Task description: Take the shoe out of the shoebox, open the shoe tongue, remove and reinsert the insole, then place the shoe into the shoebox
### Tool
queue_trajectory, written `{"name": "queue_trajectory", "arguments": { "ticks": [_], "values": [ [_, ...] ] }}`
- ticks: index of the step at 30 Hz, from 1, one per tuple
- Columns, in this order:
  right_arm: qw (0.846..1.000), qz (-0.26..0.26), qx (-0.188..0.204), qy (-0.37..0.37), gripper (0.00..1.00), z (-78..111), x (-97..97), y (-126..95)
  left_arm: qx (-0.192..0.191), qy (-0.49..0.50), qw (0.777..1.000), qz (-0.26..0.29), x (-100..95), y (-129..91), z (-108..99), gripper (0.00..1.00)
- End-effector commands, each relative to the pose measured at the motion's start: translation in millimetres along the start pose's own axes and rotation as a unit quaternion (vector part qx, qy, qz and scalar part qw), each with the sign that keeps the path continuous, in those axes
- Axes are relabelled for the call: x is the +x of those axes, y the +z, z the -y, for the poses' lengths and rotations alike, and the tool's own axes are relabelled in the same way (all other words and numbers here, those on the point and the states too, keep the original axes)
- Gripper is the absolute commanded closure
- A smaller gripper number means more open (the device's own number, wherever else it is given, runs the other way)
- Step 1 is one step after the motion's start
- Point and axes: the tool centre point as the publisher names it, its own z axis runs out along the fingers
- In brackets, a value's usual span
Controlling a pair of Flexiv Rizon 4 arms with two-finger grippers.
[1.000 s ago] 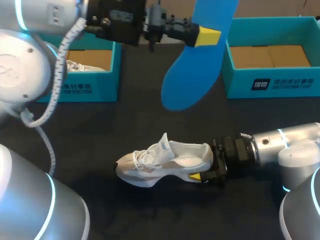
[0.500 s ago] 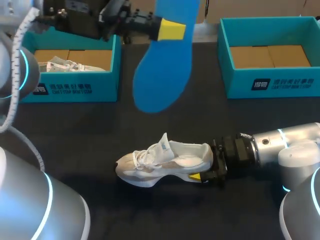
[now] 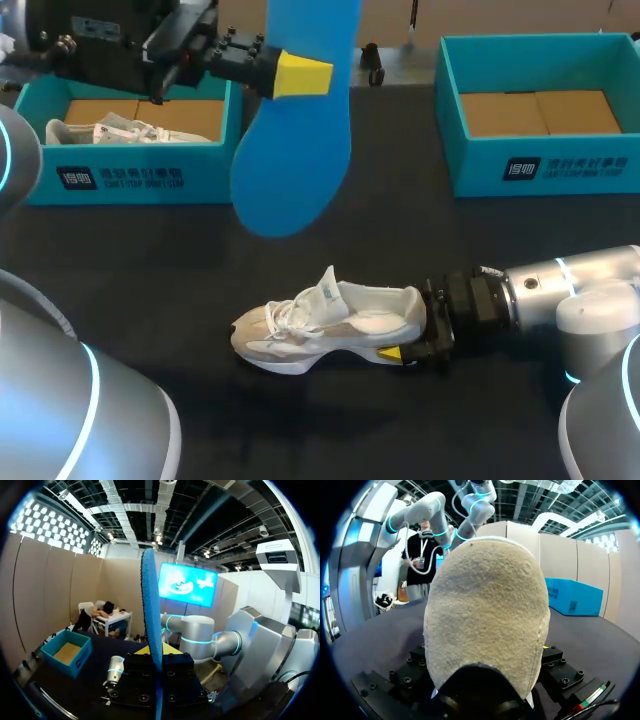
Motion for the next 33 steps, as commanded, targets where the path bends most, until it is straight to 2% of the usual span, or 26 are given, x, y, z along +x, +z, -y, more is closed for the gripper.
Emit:
{"name": "queue_trajectory", "arguments": {
  "ticks": [1, 8, 19, 33],
  "values": [
    [1.0, 0.001, 0.002, 0.0, 1.0, -1.5, 0.3, 1, -0.002, 0.0, 1.0, -0.001, -0.8, 0, 1, 1.0],
    [1.0, 0.001, 0.002, 0.0, 1.0, -1.5, 0.3, 1, -0.002, 0.001, 1.0, -0.001, -0.3, -1, 1, 1.0],
    [1.0, 0.001, 0.002, 0.0, 1.0, -1.5, 0.3, 1, 0.028, -0.018, 0.999, -0.029, 6.7, -15, -3, 1.0],
    [1.0, 0.001, 0.002, 0.0, 1.0, -1.5, 0.3, 1, 0.023, -0.022, 0.999, -0.033, 10.1, -16, -7, 1.0]
  ]
}}
